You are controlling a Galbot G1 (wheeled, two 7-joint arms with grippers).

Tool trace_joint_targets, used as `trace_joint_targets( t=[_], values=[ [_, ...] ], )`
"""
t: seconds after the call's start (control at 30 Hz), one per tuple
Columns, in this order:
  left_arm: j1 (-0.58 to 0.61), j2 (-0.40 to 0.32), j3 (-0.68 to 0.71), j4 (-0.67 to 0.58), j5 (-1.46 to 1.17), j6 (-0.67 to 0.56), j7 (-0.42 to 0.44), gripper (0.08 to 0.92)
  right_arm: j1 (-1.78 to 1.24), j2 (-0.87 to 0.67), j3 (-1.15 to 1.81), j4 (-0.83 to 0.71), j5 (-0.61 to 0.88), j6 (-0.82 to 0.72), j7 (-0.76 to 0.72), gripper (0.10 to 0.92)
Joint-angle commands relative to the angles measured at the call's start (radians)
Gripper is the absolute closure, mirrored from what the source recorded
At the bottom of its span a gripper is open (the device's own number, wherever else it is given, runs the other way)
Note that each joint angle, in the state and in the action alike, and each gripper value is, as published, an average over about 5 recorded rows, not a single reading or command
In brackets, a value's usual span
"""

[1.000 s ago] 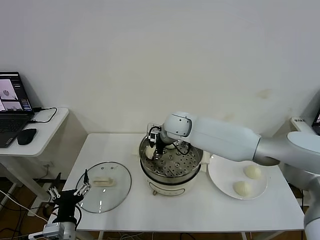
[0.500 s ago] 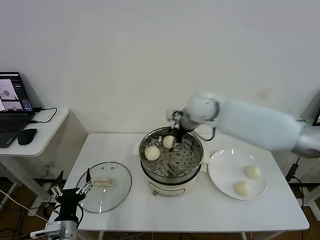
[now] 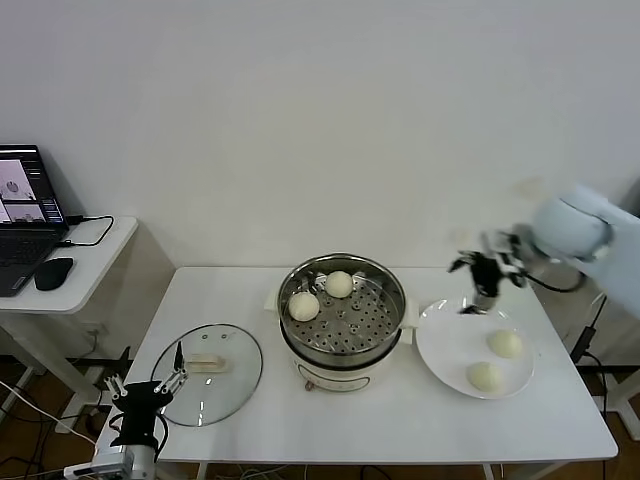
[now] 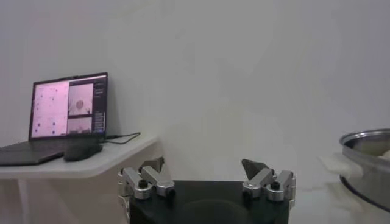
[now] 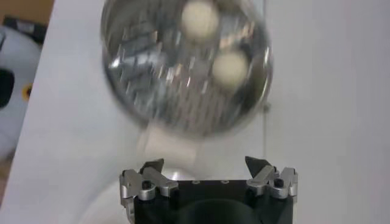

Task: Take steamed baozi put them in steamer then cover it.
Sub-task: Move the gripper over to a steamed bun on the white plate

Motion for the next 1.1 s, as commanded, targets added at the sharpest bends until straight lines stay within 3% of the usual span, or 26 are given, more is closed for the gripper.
trace_joint_targets(
  t=[0.03,0.63,1.1],
  values=[
    [-0.007,-0.002,0.006,0.011,0.005,0.003,0.000,0.177,-0.545,-0.209,0.370,-0.008,-0.270,0.153,-0.017,0.203],
    [0.002,-0.008,-0.010,0.025,0.014,0.006,0.000,0.177,-0.617,0.041,0.349,-0.167,-0.284,0.137,0.046,0.203],
    [0.005,-0.015,-0.008,0.026,0.019,0.003,0.001,0.177,-0.625,0.079,0.344,-0.205,-0.281,0.120,0.057,0.209]
  ],
)
